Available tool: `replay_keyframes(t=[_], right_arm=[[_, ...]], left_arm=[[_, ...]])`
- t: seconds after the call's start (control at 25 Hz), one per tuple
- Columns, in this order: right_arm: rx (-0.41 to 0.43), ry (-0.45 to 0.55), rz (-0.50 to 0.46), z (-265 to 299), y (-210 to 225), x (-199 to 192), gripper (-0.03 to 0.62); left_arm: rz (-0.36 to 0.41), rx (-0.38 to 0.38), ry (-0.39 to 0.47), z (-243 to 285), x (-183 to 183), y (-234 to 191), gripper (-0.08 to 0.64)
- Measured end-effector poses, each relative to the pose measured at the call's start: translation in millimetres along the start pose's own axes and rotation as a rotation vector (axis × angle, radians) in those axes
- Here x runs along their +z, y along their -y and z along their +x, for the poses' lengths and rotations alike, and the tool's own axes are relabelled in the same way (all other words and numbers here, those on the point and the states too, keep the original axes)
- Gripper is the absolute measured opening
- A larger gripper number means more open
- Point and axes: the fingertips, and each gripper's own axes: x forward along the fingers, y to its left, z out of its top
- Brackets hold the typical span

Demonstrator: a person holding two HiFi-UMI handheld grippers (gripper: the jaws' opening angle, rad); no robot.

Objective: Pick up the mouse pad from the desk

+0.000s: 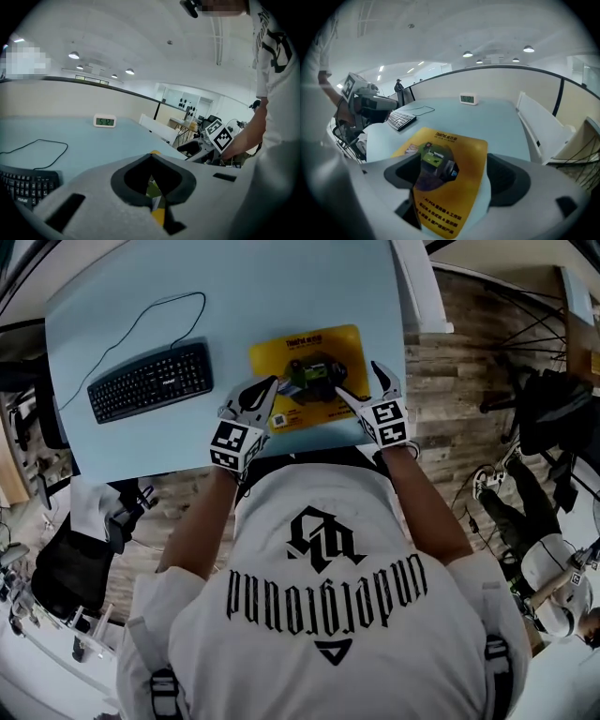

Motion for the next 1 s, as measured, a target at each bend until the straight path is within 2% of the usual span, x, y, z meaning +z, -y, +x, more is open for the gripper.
replay_keyframes(t=[0.32,0.6,0.84,1.0], right_arm=[[0.022,-0.103,0.01,35.2,6.4,-34.6,0.463],[0.005,-0.142,0.02,54.1,8.7,-46.6,0.483],[-0.061,-0.119,-0.017,61.1,8.1,-48.3,0.506],[-0.062,-0.104,-0.007,57.7,3.6,-43.1,0.499]], left_arm=[[-0.02,0.017,-0.031,10.0,-22.2,-6.5,0.008],[-0.04,0.037,-0.047,10.0,-36.3,-13.9,0.008],[-0.065,0.044,-0.025,6.1,-30.2,-17.4,0.008],[-0.063,0.044,-0.025,1.7,-30.5,-15.7,0.008]])
